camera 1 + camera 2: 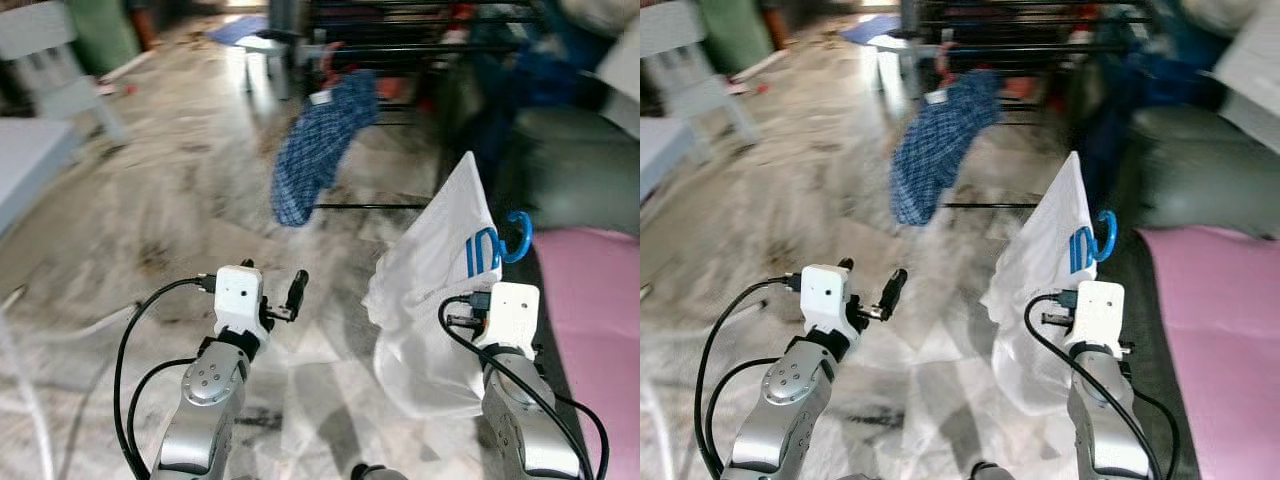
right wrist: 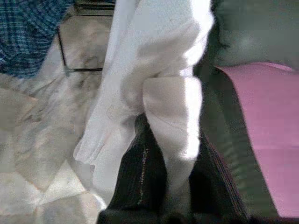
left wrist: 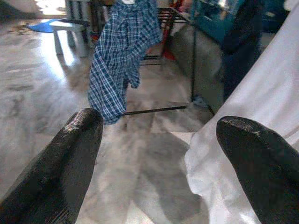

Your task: Hang hanger

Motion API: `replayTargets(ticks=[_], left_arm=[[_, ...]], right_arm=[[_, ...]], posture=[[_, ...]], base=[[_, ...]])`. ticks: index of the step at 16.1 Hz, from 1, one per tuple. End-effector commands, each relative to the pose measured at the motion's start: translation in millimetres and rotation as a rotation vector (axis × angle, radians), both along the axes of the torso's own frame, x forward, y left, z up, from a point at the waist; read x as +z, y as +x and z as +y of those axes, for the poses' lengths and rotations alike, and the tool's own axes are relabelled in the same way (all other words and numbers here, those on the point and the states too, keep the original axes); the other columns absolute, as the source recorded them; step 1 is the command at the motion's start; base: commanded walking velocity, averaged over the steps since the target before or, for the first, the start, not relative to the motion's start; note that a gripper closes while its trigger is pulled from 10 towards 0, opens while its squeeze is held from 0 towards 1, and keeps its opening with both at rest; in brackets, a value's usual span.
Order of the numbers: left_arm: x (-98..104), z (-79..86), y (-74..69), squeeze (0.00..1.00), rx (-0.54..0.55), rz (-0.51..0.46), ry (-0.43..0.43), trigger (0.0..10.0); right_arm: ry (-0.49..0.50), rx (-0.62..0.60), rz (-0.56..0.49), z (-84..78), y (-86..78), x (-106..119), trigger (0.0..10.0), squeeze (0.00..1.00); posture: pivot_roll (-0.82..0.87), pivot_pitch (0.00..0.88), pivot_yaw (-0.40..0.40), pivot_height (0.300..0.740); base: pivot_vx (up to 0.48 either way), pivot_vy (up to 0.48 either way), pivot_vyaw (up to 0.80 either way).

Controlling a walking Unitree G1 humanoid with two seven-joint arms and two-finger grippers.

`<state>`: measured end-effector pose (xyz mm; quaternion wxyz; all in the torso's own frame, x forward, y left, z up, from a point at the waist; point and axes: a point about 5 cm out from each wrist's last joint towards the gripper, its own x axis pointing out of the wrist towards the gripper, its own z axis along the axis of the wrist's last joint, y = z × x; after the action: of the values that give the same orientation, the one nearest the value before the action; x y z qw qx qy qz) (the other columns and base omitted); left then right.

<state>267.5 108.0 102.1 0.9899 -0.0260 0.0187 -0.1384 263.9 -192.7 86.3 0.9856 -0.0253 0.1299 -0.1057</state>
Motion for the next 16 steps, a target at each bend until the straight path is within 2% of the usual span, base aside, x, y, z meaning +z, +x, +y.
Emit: replayTargets(ticks=[1,4,16], left_arm=[[-2.2,3.9,-1.4,0.0,0.008,0.016,0.0,10.0],[-2.1,2.3,-1.3,0.0,0.004,0.018,-0.003,10.0],[-1.2,-0.7,-2.3,0.0,-0.029,0.018,0.015,10.0]], right_arm=[[-0.004,0.007,-0.055,1.3,3.1,12.5,10.0,0.0],[-0.003,0.007,-0.058,0.5,4.1,13.7,10.0,0.0],[0.016,-0.01,-0.052,4.6,3.8,10.0,10.0,0.0]], posture=[[-0.08,0.113,0.032,0.74],[-0.08,0.115,0.033,0.74],[-0.06,0.124,0.051,0.74]], base=[[0.0,0.0,-0.8],[0.0,0.08,-0.59],[0.0,0.027,0.0]])
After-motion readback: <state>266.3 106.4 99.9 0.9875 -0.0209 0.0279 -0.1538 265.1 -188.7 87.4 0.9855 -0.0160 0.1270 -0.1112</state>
